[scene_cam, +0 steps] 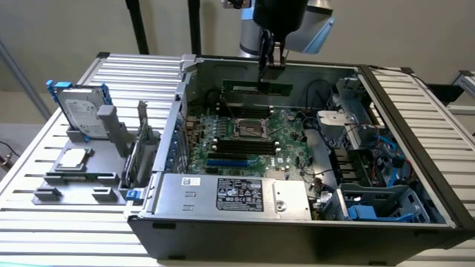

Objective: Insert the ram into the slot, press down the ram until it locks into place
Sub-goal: 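Insert the ram into the slot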

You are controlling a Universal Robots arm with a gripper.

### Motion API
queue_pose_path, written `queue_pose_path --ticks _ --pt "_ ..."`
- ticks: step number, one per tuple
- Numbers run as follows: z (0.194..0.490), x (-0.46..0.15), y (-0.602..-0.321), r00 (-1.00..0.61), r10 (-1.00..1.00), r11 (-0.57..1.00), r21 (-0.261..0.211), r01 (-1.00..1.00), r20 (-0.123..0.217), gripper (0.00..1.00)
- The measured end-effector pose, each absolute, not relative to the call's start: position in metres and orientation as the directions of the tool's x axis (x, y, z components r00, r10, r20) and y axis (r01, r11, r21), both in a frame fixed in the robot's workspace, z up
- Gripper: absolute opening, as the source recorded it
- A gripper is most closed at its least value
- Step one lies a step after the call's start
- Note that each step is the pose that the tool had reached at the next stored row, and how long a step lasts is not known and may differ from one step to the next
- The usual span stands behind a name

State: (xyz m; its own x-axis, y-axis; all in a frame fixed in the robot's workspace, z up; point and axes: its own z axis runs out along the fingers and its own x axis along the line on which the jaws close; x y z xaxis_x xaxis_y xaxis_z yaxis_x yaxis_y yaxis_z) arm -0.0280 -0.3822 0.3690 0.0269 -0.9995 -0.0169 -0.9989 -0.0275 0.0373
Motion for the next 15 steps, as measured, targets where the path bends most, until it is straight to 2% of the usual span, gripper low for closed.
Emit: queue_pose_path --ticks 15 --pt "0.342 -0.034 -0.382 0.027 -1.0 -0.027 0.037 -0.999 -0.017 0.13"
